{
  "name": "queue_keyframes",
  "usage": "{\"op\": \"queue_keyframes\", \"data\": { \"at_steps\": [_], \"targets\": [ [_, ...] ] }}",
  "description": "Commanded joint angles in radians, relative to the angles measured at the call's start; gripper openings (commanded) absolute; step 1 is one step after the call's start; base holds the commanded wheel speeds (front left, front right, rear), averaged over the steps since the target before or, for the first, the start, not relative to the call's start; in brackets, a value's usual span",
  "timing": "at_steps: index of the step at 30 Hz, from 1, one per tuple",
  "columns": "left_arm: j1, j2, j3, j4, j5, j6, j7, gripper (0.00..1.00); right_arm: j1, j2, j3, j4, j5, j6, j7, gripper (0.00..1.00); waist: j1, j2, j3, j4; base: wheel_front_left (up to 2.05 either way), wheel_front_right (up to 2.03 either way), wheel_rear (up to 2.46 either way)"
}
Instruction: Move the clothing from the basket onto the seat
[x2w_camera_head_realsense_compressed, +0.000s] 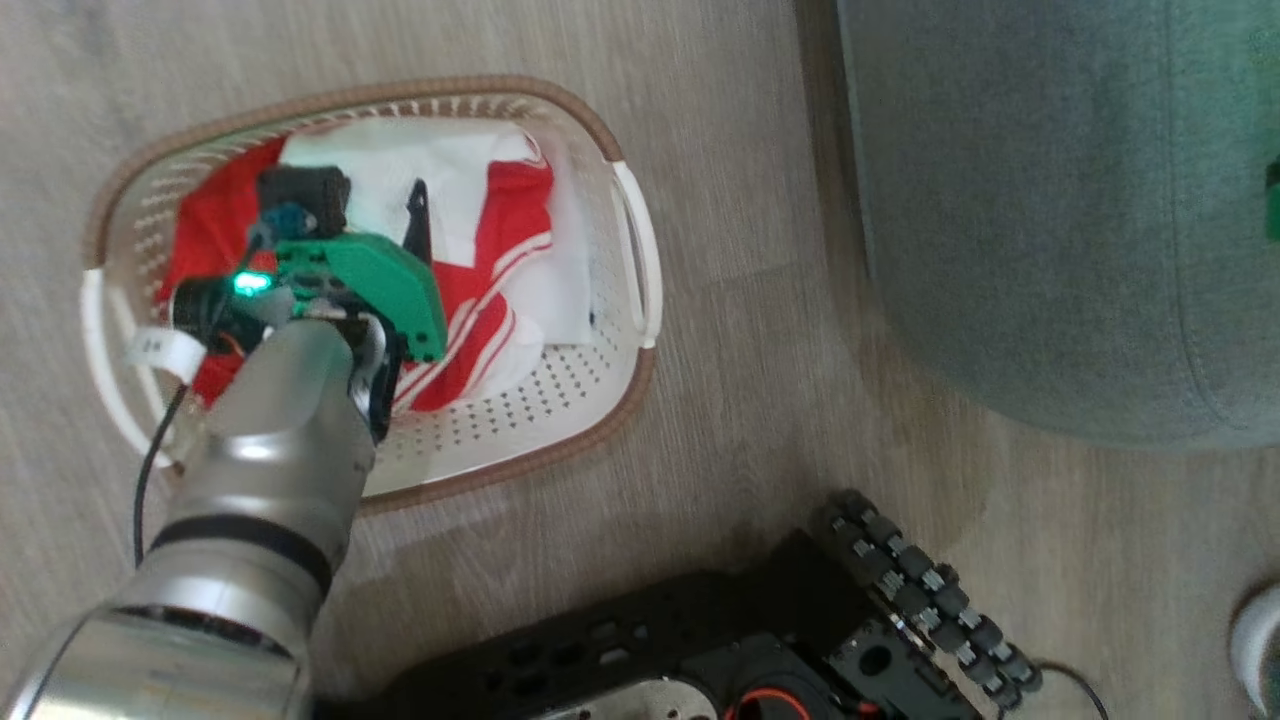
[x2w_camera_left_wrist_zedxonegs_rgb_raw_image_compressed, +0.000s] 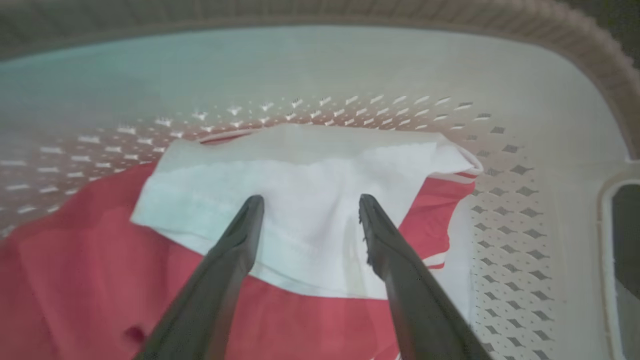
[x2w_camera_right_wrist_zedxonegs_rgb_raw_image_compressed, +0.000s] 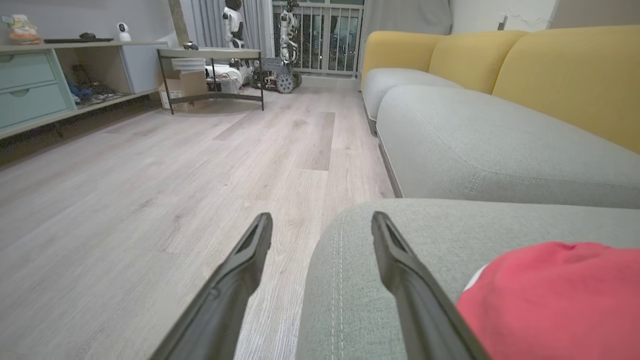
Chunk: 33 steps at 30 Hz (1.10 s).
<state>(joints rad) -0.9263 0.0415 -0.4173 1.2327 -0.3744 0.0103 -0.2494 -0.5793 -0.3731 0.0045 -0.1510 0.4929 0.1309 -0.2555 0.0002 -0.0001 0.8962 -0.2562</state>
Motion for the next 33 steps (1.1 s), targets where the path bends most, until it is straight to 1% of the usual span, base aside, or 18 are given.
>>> {"op": "queue_keyframes", "data": {
  "at_steps": [1,3,6,10,13,15,16,17,18,19,20,25,28,31,32,33],
  "targets": [
    [0.005,0.01,0.012,0.011,-0.002,0.011,-0.007,1.0,0.018,-0.016,-0.005,-0.035,0.007,0.0,-0.006,1.0,-0.0002,0.0001,0.05,-0.031,0.0,0.0,0.0],
    [-0.015,0.018,0.011,0.026,-0.002,0.018,0.002,1.0,0.011,-0.014,-0.01,-0.038,0.008,0.0,-0.006,1.0,-0.0002,0.0001,0.072,-0.04,0.0,0.0,0.0],
    [-0.036,0.03,0.002,0.042,0.003,0.032,0.041,1.0,0.007,-0.01,-0.018,-0.041,0.006,0.0,-0.006,1.0,-0.0002,0.0001,0.095,-0.05,0.0,0.0,0.0],
    [-0.052,0.039,-0.027,0.052,0.023,0.047,0.13,1.0,0.005,-0.004,-0.021,-0.045,0.004,0.0,-0.006,1.0,-0.0002,0.0001,0.115,-0.057,0.0,0.0,0.0],
    [-0.054,0.041,-0.05,0.056,0.036,0.045,0.22,1.0,0.006,0.001,-0.021,-0.044,0.002,0.0,-0.006,1.0,-0.0002,0.0001,0.121,-0.057,0.0,0.0,0.0],
    [-0.057,0.042,-0.055,0.056,0.037,0.047,0.235,1.0,0.005,0.003,-0.021,-0.044,0.001,0.0,-0.006,1.0,-0.0002,0.0001,0.122,-0.056,0.0,0.0,0.0],
    [-0.057,0.042,-0.057,0.057,0.037,0.047,0.237,0.91,0.004,0.004,-0.021,-0.043,0.001,0.0,-0.006,1.0,-0.0002,0.0001,0.122,-0.055,0.0,0.0,0.0],
    [-0.057,0.042,-0.057,0.057,0.037,0.047,0.237,0.91,0.004,0.004,-0.021,-0.043,0.001,0.0,-0.006,1.0,-0.0002,0.0001,0.122,-0.055,0.0,0.0,0.0],
    [-0.057,0.042,-0.059,0.057,0.036,0.047,0.238,0.49,0.002,0.004,-0.02,-0.042,0.002,0.0,-0.006,1.0,-0.0002,0.0001,0.121,-0.055,0.0,0.0,0.0],
    [-0.057,0.043,-0.06,0.057,0.035,0.046,0.237,0.32,0.001,0.004,-0.02,-0.042,0.002,0.0,-0.006,1.0,-0.0002,0.0001,0.12,-0.055,0.0,0.0,0.0],
    [-0.057,0.043,-0.062,0.057,0.035,0.045,0.236,0.0,0.0,0.005,-0.02,-0.041,0.001,0.0,-0.006,1.0,-0.0002,0.0001,0.119,-0.055,0.0,0.0,0.0],
    [-0.056,0.038,-0.066,0.058,0.027,0.037,0.217,0.0,-0.002,0.004,-0.022,-0.036,-0.004,0.0,-0.006,1.0,-0.0002,0.0001,0.1,-0.043,0.0,0.0,0.0],
    [-0.044,0.03,-0.069,0.058,0.019,0.027,0.193,0.0,-0.001,0.005,-0.021,-0.032,-0.008,0.0,-0.006,1.0,-0.0002,0.0001,0.066,-0.03,0.0,0.0,0.0],
    [-0.018,0.022,-0.075,0.058,0.011,0.018,0.165,0.0,0.002,0.009,-0.023,-0.032,-0.012,0.0,-0.006,1.0,-0.0002,0.0001,0.013,-0.018,0.0,0.0,0.0],
    [0.004,0.017,-0.078,0.058,0.003,0.008,0.142,0.0,0.012,0.012,-0.031,-0.028,-0.014,0.0,-0.006,1.0,-0.0002,0.0001,-0.032,-0.007,0.0,0.0,0.0],
    [0.015,0.015,-0.082,0.058,0.001,0.003,0.128,0.0,0.019,0.012,-0.035,-0.025,-0.016,0.0,-0.006,1.0,-0.0002,0.0001,-0.055,-0.001,0.0,0.0,0.0]
  ]
}}
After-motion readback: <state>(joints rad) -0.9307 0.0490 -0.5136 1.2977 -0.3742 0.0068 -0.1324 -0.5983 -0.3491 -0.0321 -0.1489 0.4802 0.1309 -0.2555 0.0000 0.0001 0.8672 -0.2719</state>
